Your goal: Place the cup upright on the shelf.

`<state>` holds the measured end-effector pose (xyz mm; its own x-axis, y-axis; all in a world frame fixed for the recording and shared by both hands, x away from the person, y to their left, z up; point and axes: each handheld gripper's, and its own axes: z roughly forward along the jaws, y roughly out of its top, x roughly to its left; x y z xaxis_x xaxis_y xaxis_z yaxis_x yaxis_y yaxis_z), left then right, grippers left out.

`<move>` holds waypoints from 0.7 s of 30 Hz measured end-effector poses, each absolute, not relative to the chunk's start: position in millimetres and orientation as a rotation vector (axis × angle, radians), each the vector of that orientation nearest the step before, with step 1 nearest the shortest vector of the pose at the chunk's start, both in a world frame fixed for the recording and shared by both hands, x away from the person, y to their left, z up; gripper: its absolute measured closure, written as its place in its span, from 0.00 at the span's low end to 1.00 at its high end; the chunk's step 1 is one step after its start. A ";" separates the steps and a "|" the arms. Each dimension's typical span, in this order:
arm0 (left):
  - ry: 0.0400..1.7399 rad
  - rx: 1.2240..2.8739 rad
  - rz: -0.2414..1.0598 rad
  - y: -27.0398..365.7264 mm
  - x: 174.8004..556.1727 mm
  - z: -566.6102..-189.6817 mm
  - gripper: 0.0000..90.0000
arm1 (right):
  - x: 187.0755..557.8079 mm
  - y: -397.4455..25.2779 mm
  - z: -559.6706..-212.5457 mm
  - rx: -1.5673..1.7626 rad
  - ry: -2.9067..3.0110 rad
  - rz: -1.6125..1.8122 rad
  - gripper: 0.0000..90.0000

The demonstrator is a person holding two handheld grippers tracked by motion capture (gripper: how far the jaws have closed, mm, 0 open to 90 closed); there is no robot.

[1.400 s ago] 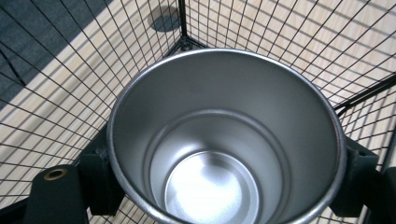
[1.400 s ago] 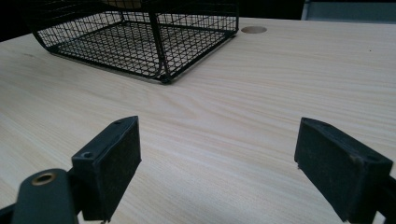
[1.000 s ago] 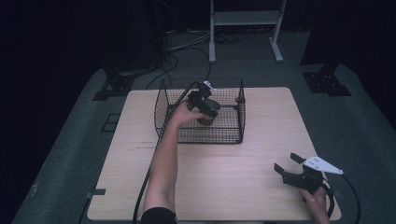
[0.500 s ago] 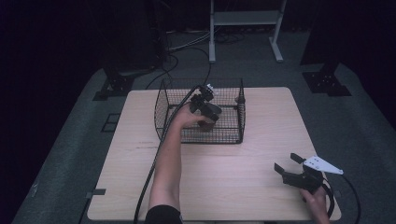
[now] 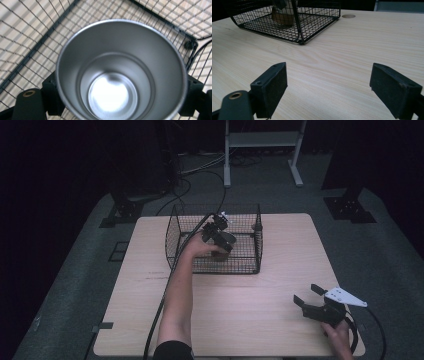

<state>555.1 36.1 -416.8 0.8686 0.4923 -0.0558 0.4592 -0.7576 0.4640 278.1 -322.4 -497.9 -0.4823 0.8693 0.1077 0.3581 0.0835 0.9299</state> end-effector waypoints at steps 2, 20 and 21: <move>0.680 2.607 0.106 37.6 553.6 -418.1 0.18 | 278.1 -322.5 -497.9 1.208 1.885 1.393 0.15; 0.704 2.619 0.091 47.3 552.7 -421.7 0.18 | 278.3 -322.4 -497.9 1.206 1.889 1.392 0.15; 0.702 2.620 0.088 47.5 552.9 -421.4 0.18 | 278.3 -322.3 -497.9 1.205 1.889 1.392 0.15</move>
<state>552.9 47.5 -421.4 0.8700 0.4908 -0.0475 0.4638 -0.7819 0.4166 278.3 -322.3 -497.9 -0.4844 0.8684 0.1061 0.3587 0.0865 0.9294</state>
